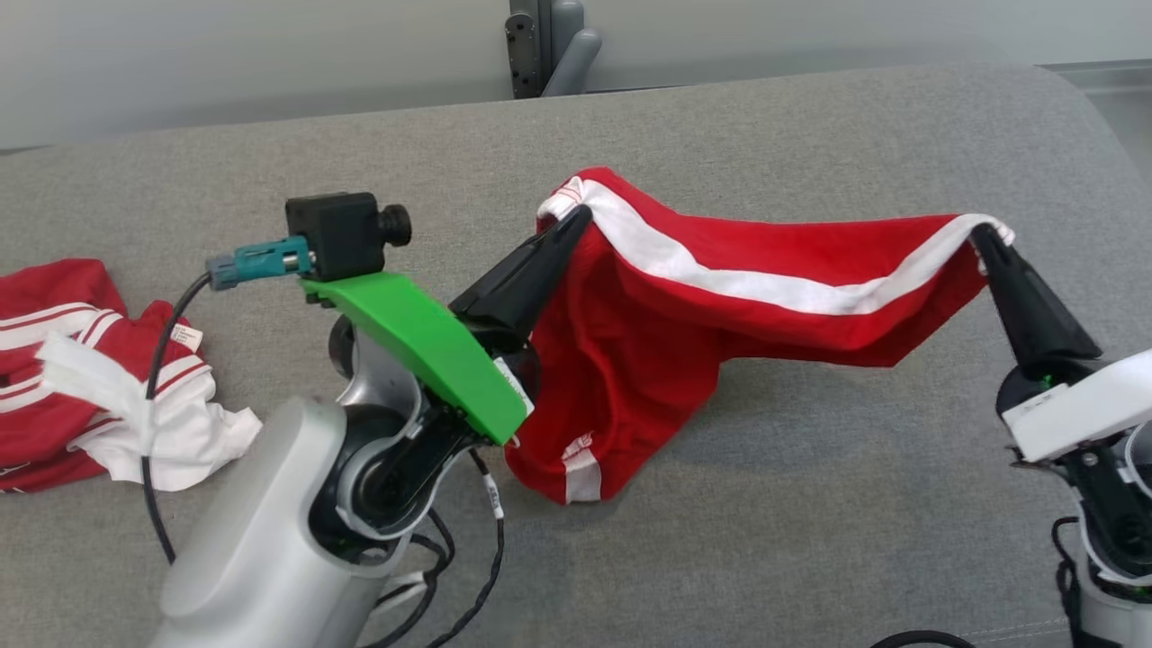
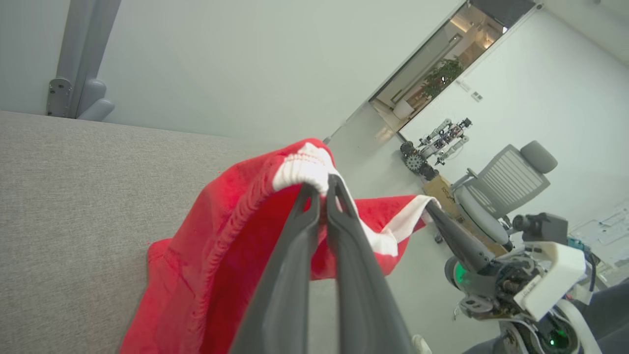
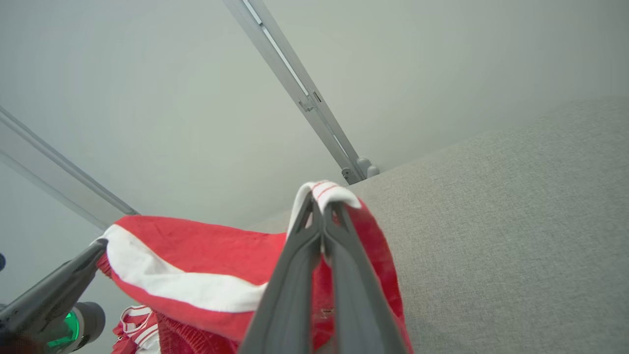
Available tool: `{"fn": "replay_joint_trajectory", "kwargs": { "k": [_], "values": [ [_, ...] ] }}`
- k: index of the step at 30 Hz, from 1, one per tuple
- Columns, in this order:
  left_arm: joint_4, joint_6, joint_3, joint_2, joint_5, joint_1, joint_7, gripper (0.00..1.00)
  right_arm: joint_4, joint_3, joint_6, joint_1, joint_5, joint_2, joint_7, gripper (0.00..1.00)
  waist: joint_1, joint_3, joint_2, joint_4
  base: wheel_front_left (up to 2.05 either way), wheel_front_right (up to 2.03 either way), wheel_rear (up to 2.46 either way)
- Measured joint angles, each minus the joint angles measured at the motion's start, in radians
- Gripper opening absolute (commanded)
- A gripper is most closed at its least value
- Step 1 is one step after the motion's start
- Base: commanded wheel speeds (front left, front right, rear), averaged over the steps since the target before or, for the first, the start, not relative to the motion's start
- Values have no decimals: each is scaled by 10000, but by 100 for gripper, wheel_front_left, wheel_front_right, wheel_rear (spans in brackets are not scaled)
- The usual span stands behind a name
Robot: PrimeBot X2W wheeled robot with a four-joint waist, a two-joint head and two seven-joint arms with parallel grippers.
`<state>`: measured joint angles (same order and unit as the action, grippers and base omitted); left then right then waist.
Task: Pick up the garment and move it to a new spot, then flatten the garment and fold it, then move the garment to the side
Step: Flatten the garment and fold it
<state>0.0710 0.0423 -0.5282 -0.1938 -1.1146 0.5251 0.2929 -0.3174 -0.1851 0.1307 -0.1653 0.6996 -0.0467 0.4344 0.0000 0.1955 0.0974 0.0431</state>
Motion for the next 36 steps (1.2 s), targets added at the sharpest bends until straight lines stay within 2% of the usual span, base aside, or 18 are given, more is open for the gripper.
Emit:
{"fn": "replay_joint_trajectory", "kwargs": {
  "k": [3,7,13,20,23,25,26,29,32,34,36],
  "values": [
    [874,194,192,-431,-159,-26,443,0,-495,-621,0,-405,217,-44,911,0,0,134,0,-67,0,0,0],
    [1229,341,725,-1030,-453,707,1168,0,-343,-1407,0,-1942,230,-151,2000,0,0,502,0,-135,0,0,0],
    [1072,251,1365,-1630,-1108,2419,2318,0,721,-1871,2,-4912,-694,-343,2989,0,1,1333,0,-259,0,0,0],
    [35,178,1570,-1979,-1078,4123,2882,0,2594,-1971,0,-7667,-1908,-286,3041,0,1,2316,-1,-416,0,0,0],
    [-1244,-10,1400,-1965,-234,5345,2594,0,3877,-1718,0,-9247,-2694,-96,2360,0,2,2843,-1,-496,0,0,0],
    [-2278,-286,1327,-1914,627,6228,1893,0,4918,-1680,10,-10427,-3118,27,1482,0,3,3196,-2,-524,0,0,0],
    [-2708,-564,1269,-1860,945,6705,1498,0,5402,-1569,10,-11010,-3239,23,966,0,3,3366,-2,-529,0,0,0],
    [-4236,-907,1473,-1354,1661,7924,-199,0,7125,-1143,10,-12675,-2642,19,-1072,0,3,3856,-2,-513,0,0,0],
    [-5085,-1490,1306,-1252,2654,9010,-2144,0,8339,-359,8,-13900,-1942,13,-3141,0,3,4340,-2,-444,0,0,0],
    [-5551,-1653,1135,-1147,2924,9421,-3242,0,8713,278,2,-14225,-1244,2,-4117,0,2,4646,-1,-387,0,0,0],
    [-5660,-1695,639,-1124,2989,9430,-4130,0,8617,1216,2,-14009,-660,-27,-4627,0,1,4932,-2,-328,0,0,0]
  ]
}}
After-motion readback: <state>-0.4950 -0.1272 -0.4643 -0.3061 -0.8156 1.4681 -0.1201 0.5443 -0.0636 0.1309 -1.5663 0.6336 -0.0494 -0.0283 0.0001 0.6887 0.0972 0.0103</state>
